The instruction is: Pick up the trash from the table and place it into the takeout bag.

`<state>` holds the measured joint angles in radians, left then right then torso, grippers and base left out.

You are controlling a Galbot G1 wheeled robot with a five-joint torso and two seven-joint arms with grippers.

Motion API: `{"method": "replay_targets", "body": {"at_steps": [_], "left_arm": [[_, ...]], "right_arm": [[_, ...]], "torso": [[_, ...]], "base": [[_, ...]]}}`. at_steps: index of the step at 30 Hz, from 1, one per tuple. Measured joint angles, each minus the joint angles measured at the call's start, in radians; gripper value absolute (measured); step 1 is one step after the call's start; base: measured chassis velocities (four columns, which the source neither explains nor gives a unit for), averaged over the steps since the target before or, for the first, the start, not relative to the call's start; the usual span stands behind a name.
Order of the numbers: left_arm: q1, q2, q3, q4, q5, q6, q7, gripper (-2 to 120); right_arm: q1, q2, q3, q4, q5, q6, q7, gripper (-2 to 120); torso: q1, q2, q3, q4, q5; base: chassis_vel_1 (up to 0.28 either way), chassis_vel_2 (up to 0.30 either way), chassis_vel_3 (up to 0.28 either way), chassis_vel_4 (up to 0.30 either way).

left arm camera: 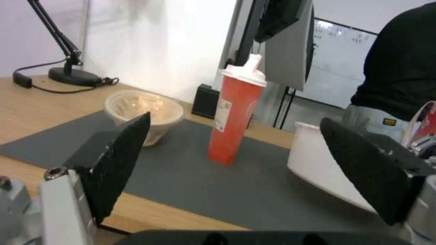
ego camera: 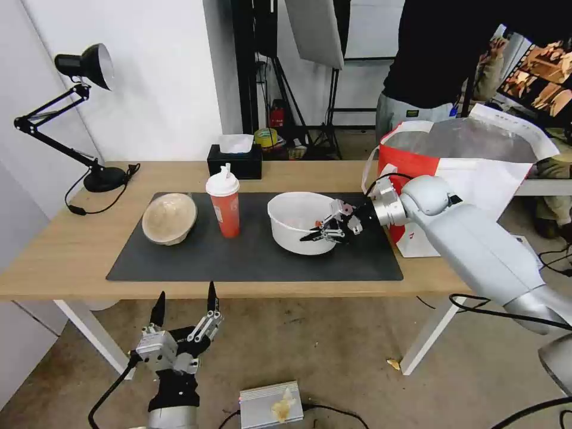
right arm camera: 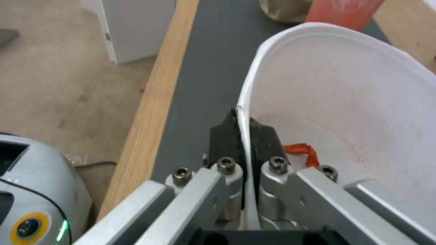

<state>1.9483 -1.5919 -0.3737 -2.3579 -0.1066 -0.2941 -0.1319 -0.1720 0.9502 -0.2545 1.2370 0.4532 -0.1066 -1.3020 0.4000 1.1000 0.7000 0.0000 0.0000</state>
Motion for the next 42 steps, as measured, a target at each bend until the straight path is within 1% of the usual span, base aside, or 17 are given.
{"method": "replay_targets", "body": {"at_steps": [14,42], "left_arm": [[0.009,0.0,-0.002,-0.013,0.002,-0.001,0.0,100],[0.017,0.0,0.002,-0.016,0.012,-0.011,0.0,100]], "right_arm": [[0.004,-0.034,0.007,0.08,0.038,-0.012,0.013,0],[-0.002,-0.07,0.025,0.176,0.063,-0.019,0.027,0]], "torso": [[0.0,0.0,0.0,0.0,0.0],[0.0,0.0,0.0,0.0,0.0]], "base": [[0.0,0.0,0.0,0.0],[0.0,0.0,0.0,0.0]]}}
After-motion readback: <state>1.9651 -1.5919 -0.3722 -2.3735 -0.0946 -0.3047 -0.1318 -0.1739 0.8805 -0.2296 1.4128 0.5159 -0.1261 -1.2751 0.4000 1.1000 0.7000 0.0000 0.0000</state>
